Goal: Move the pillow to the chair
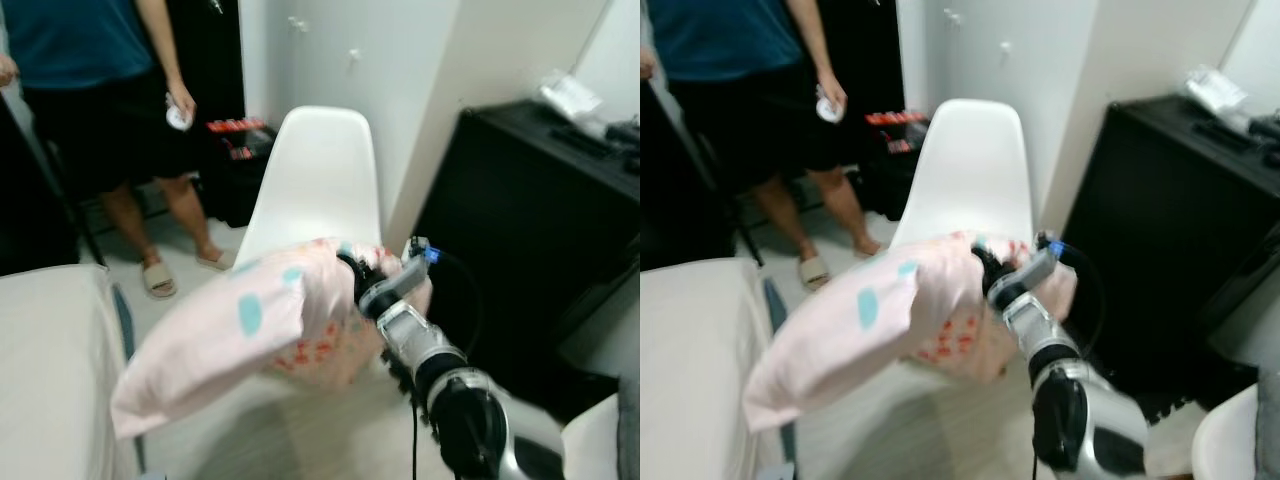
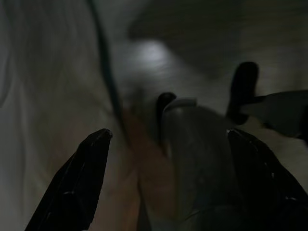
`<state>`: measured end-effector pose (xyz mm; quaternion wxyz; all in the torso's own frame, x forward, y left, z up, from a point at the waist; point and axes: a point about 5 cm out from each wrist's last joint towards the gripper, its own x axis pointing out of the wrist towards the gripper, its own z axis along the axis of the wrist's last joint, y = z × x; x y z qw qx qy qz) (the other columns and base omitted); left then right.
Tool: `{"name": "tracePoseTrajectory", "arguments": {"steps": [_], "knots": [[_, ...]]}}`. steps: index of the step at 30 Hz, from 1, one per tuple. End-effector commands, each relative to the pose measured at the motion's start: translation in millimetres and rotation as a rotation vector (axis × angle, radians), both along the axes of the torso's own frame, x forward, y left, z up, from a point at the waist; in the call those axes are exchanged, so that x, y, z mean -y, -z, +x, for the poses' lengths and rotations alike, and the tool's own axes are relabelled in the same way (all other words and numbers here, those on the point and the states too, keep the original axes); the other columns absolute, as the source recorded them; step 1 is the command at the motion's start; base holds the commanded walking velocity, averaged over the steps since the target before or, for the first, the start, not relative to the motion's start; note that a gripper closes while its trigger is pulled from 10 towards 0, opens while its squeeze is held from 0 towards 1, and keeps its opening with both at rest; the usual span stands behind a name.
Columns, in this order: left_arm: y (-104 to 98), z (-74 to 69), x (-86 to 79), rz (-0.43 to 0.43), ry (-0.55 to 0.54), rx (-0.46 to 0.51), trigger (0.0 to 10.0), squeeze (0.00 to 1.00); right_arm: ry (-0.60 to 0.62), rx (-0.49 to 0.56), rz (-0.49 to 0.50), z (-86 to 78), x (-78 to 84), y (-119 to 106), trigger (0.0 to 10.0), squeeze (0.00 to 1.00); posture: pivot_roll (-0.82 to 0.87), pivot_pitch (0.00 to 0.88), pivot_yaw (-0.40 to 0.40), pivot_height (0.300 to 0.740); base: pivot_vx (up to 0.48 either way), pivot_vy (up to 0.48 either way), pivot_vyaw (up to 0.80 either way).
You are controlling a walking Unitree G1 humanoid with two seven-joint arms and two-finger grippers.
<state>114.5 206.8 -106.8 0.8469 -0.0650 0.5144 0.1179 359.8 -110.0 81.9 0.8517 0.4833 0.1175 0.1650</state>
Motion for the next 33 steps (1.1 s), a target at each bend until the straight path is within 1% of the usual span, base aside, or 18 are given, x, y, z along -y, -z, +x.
{"name": "tracePoseTrajectory", "arguments": {"steps": [1,4,6,15,20,24,33], "knots": [[2,-3.6,6.5,-0.028,0.005,-0.008,10.0,0.00,0.013,0.101,-0.012,9.1,2.7,-18,10.0,0.00,0.06,0.025,-0.067,0.740,0.000,0.000,0.00],[2,-2.0,7.3,-0.031,0.012,0.000,10.0,0.00,-0.041,0.102,-0.085,7.1,-5.1,-15,10.0,0.00,0.06,0.025,-0.068,0.740,0.203,0.000,0.00],[1,-1.2,7.7,-0.032,0.018,0.002,10.0,0.00,-0.047,0.098,-0.100,6.2,-6.4,-14,10.0,0.00,0.06,0.025,-0.069,0.740,0.375,0.000,0.00],[1,0.7,8.3,-0.039,0.021,0.011,10.0,0.00,-0.049,0.092,-0.116,4.7,-7.3,-11,10.0,0.00,0.06,0.027,-0.066,0.740,0.396,0.000,0.00],[1,1.0,8.9,-0.047,0.023,0.015,10.0,0.00,-0.056,0.091,-0.131,4.0,-10.5,-10,10.0,0.00,0.07,0.030,-0.067,0.740,0.403,0.000,0.00],[1,0.6,9.1,-0.050,0.022,0.016,10.0,0.00,-0.057,0.101,-0.127,5.8,-12.9,-14,10.0,0.00,0.06,0.028,-0.065,0.740,0.407,0.000,0.00],[1,2.2,9.5,-0.051,0.028,0.019,10.0,0.00,-0.052,0.110,-0.132,7.8,-11.5,-17,10.0,0.00,0.07,0.027,-0.069,0.740,0.409,0.000,0.00]]}}
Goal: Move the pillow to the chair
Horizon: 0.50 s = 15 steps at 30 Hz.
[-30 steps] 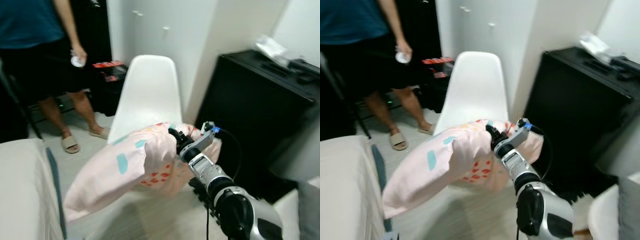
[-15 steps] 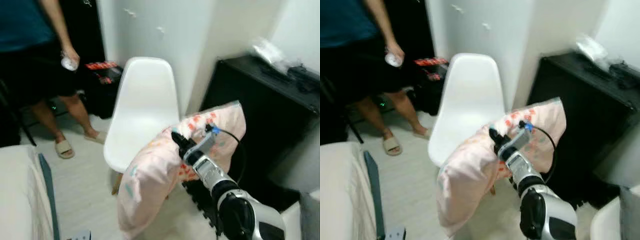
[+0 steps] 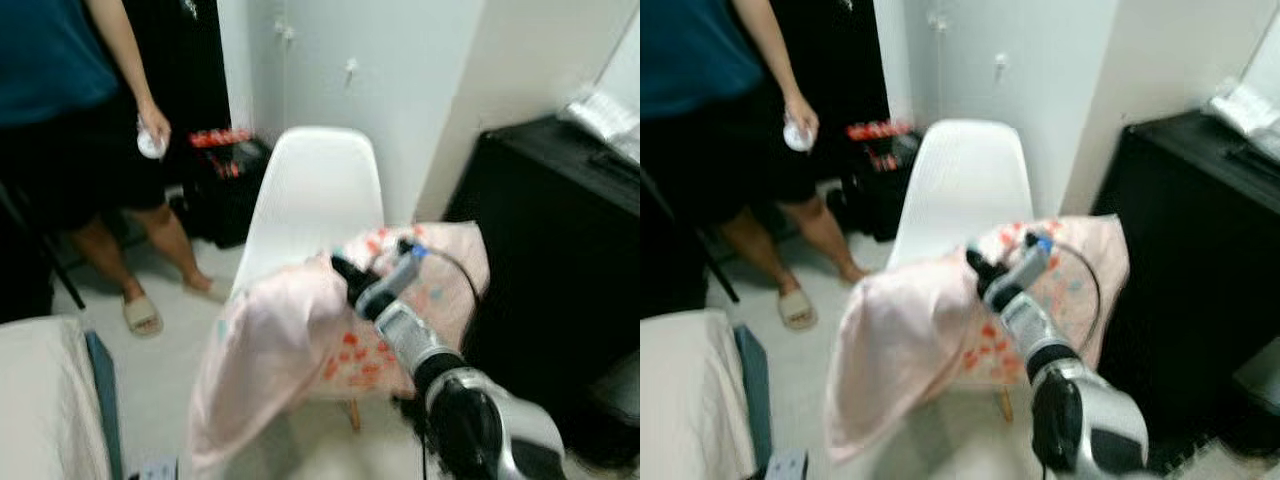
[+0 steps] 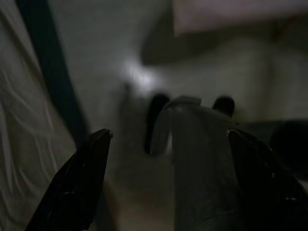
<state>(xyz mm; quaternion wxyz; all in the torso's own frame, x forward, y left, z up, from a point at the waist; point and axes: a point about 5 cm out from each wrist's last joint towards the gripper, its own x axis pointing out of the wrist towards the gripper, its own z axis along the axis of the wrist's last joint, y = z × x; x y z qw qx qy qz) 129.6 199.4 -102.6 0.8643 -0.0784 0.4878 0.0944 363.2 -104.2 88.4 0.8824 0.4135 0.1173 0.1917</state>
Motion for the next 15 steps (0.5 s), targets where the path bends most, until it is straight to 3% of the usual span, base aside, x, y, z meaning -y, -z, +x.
{"name": "tracePoseTrajectory", "arguments": {"steps": [1,8,9,10,12,13,14,15], "knots": [[5,-12.9,2.0,-0.012,0.003,-0.050,10.0,0.00,-0.005,0.052,0.011,4.4,-5.8,-10,10.0,0.00,0.07,0.027,-0.069,0.740,0.409,0.000,0.00],[4,-11.6,2.5,-0.012,0.009,-0.047,10.0,0.00,-0.075,0.090,0.037,6.5,-15.0,-19,10.0,0.00,0.07,0.024,-0.069,0.740,0.409,0.000,0.00],[4,-11.5,2.3,-0.010,0.010,-0.049,10.0,0.00,-0.139,0.078,-0.064,4.1,-26.4,-16,10.0,0.00,0.06,0.023,-0.069,0.740,0.364,0.000,0.00],[4,-11.5,2.3,-0.010,0.010,-0.049,10.0,0.00,-0.139,0.078,-0.064,4.1,-26.4,-16,10.0,0.00,0.06,0.023,-0.069,0.740,0.364,0.000,0.00],[4,-11.7,2.1,-0.008,0.010,-0.051,10.0,0.00,-0.183,0.048,-0.209,0.8,-38.4,-10,10.0,0.00,0.06,0.023,-0.069,0.740,0.354,0.000,0.00],[5,-12.4,2.2,-0.008,0.005,-0.054,10.0,0.00,-0.147,0.032,-0.312,0.8,-41.4,-7,10.0,0.00,0.06,0.024,-0.070,0.740,0.274,0.000,0.00],[5,-12.4,2.2,-0.008,0.005,-0.054,10.0,0.00,-0.147,0.032,-0.312,0.8,-41.4,-7,10.0,0.00,0.06,0.024,-0.070,0.740,0.274,0.000,0.00],[5,-12.8,2.2,-0.008,0.002,-0.056,10.0,0.00,-0.117,0.025,-0.385,0.8,-43.4,-5,10.0,0.00,0.06,0.024,-0.070,0.740,0.274,0.000,0.00]]}}
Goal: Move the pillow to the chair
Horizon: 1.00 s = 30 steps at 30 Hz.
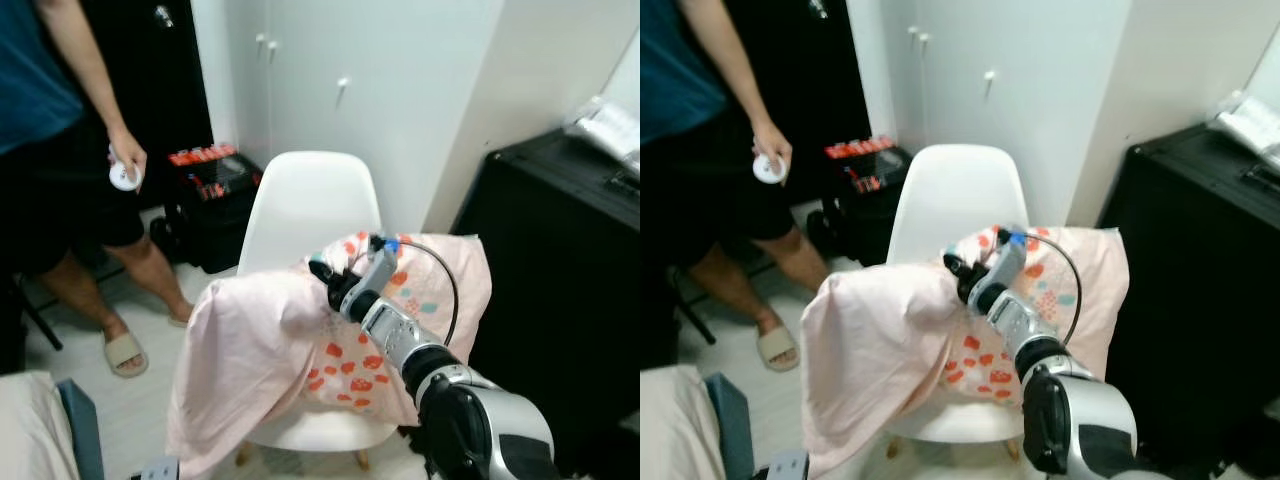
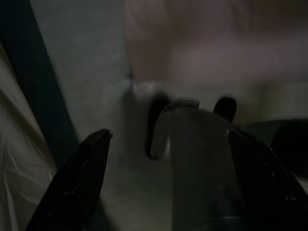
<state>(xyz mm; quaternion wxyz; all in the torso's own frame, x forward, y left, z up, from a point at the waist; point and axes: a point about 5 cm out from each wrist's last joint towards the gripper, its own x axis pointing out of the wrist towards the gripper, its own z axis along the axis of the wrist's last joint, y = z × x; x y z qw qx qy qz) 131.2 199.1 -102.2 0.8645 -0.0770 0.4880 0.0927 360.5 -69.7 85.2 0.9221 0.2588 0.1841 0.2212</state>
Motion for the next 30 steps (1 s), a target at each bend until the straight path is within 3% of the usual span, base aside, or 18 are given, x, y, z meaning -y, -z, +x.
{"name": "tracePoseTrajectory", "arguments": {"steps": [1,9,15,23,30], "knots": [[6,-15.5,2.8,-0.014,-0.002,-0.057,10.0,0.00,0.041,0.035,-0.082,2.3,-14.3,-6,10.0,0.00,0.07,0.028,-0.076,0.740,0.000,0.000,0.00],[7,-19.9,4.8,-0.022,-0.018,-0.065,10.0,0.00,0.018,-0.082,0.093,-4.0,-39.0,-6,10.0,0.00,0.08,0.041,-0.079,0.740,0.000,0.000,0.00],[8,-23.2,5.2,-0.024,-0.023,-0.072,10.0,0.00,0.022,-0.089,0.092,-3.0,-52.3,-14,10.0,0.00,0.07,0.049,-0.079,0.740,0.000,0.000,0.00],[8,-22.8,5.6,-0.024,-0.023,-0.069,10.0,0.00,0.046,-0.088,0.048,-0.8,-46.7,-13,10.0,0.00,0.08,0.049,-0.085,0.740,0.000,0.000,0.00],[8,-22.5,4.9,-0.024,-0.024,-0.067,10.0,0.00,0.036,-0.097,0.086,-2.2,-46.9,-12,10.0,0.00,0.08,0.049,-0.084,0.710,0.000,0.000,0.00]]}}
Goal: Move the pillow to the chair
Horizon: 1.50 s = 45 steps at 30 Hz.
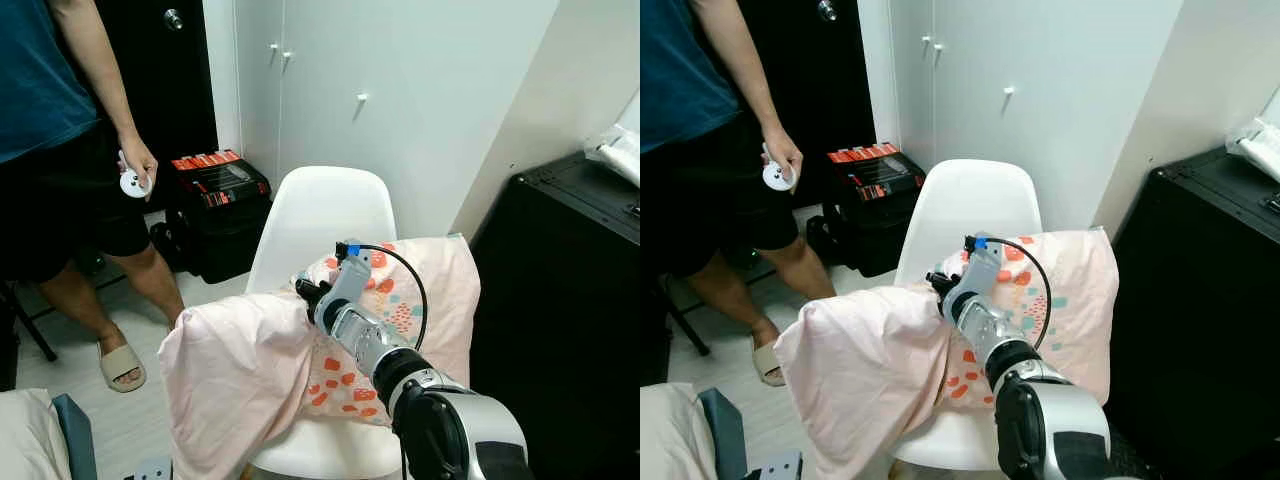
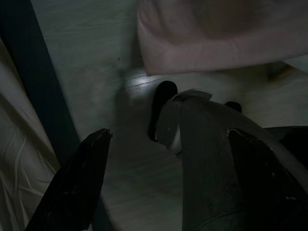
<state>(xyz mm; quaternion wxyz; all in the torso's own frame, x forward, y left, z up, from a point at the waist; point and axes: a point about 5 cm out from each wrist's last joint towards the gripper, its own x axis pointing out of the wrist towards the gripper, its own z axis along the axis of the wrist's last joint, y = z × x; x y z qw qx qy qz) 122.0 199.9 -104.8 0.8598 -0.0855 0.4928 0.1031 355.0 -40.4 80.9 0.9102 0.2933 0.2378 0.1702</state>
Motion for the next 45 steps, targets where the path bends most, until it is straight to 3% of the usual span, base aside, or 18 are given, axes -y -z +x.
{"name": "tracePoseTrajectory", "arguments": {"steps": [1,17,21,28,34,35,36,37,45], "knots": [[5,-13.3,5.8,-0.018,0.005,-0.054,10.0,0.00,-0.034,0.048,0.061,2.7,-18.3,-15,10.0,0.00,0.08,0.049,-0.084,0.705,0.000,0.000,0.00],[5,-11.4,7.0,-0.019,0.003,-0.050,10.0,0.00,-0.071,0.023,0.104,-2.5,-32.3,-15,10.0,0.00,0.08,0.050,-0.088,0.635,0.000,0.000,0.00],[5,-11.1,7.1,-0.019,0.004,-0.049,10.0,0.00,-0.093,0.024,0.154,-3.9,-36.5,-17,10.0,0.00,0.08,0.049,-0.088,0.615,0.000,0.000,0.00],[5,-10.3,8.3,-0.021,0.010,-0.048,10.0,0.00,-0.214,0.049,0.168,-9.6,-51.5,-21,10.0,0.00,0.08,0.050,-0.096,0.615,0.000,0.000,0.00],[5,-9.6,8.8,-0.021,0.012,-0.047,10.0,0.00,-0.245,0.042,0.203,-10.9,-60.0,-26,10.0,0.00,0.08,0.046,-0.101,0.615,0.000,0.000,0.00],[5,-9.6,9.0,-0.021,0.012,-0.046,10.0,0.00,-0.252,0.039,0.221,-11.0,-62.6,-29,10.0,0.60,0.08,0.044,-0.103,0.615,0.000,0.000,0.00],[5,-9.5,9.1,-0.020,0.012,-0.046,10.0,0.00,-0.256,0.037,0.232,-11.1,-64.3,-30,10.0,0.60,0.08,0.044,-0.103,0.615,0.000,0.000,0.00],[5,-9.6,9.2,-0.021,0.011,-0.046,10.0,0.00,-0.266,0.047,0.245,-10.9,-66.3,-33,10.0,1.00,0.09,0.043,-0.107,0.615,0.000,0.000,0.00],[5,-11.3,9.1,-0.021,0.003,-0.048,10.0,0.00,-0.248,0.035,0.288,-8.6,-68.4,-39,10.0,1.00,0.09,0.043,-0.110,0.615,0.000,0.000,0.00]]}}
